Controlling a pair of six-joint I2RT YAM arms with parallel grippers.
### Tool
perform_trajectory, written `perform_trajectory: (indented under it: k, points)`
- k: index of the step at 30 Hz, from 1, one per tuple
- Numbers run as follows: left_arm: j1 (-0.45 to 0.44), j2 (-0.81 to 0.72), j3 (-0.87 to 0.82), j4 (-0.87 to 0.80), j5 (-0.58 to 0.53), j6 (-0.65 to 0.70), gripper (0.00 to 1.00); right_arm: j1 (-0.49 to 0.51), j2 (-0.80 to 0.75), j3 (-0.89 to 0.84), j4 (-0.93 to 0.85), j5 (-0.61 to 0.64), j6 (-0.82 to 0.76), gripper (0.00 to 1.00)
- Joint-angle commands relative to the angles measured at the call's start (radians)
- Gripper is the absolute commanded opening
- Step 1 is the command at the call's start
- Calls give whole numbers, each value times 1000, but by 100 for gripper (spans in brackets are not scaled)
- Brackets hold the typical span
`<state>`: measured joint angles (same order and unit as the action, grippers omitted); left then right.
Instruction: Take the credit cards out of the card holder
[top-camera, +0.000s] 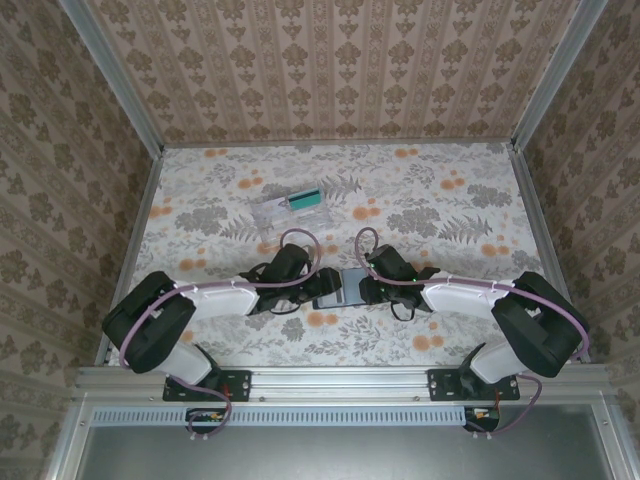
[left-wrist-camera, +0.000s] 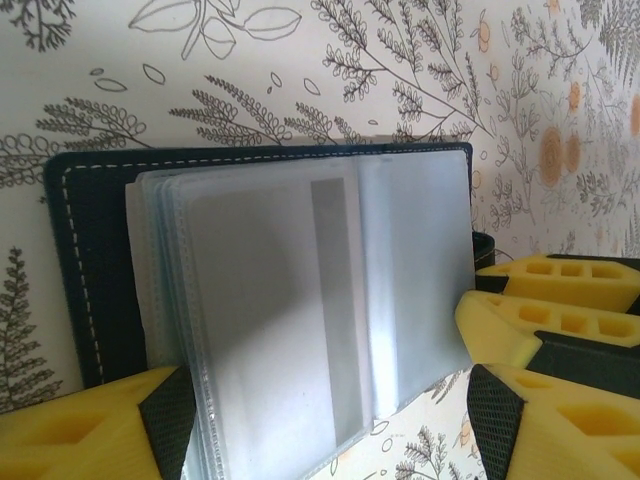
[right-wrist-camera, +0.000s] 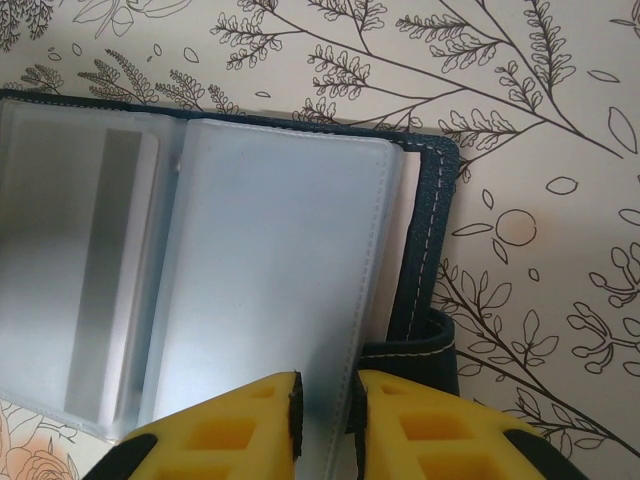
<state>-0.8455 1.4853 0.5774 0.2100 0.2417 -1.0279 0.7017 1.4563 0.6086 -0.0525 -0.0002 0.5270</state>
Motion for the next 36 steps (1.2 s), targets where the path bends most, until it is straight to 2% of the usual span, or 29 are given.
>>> perform_trajectory:
  k: [1, 8, 16, 21, 27, 30, 36]
  points:
    - [-13, -33, 33, -25, 2, 35, 75, 9, 15, -11, -8, 20, 10, 24]
    - [-24, 5, 38, 106, 86, 25, 75, 8, 15, -12, -7, 21, 13, 24]
    - [-39, -30, 57, 119, 84, 36, 75, 8, 16, -13, -15, 40, 19, 24]
    - [-38, -63, 83, -24, 18, 77, 76, 8, 16, -10, -21, 45, 20, 24]
    - [-39, -109, 140, -307, -143, 134, 78, 9, 14, -9, -26, 52, 22, 25]
    - [-38, -111, 142, -308, -152, 149, 78, 9, 16, -10, -26, 53, 22, 25]
    - [-41, -22, 157, -223, -71, 140, 78, 9, 19, -7, -26, 54, 22, 25]
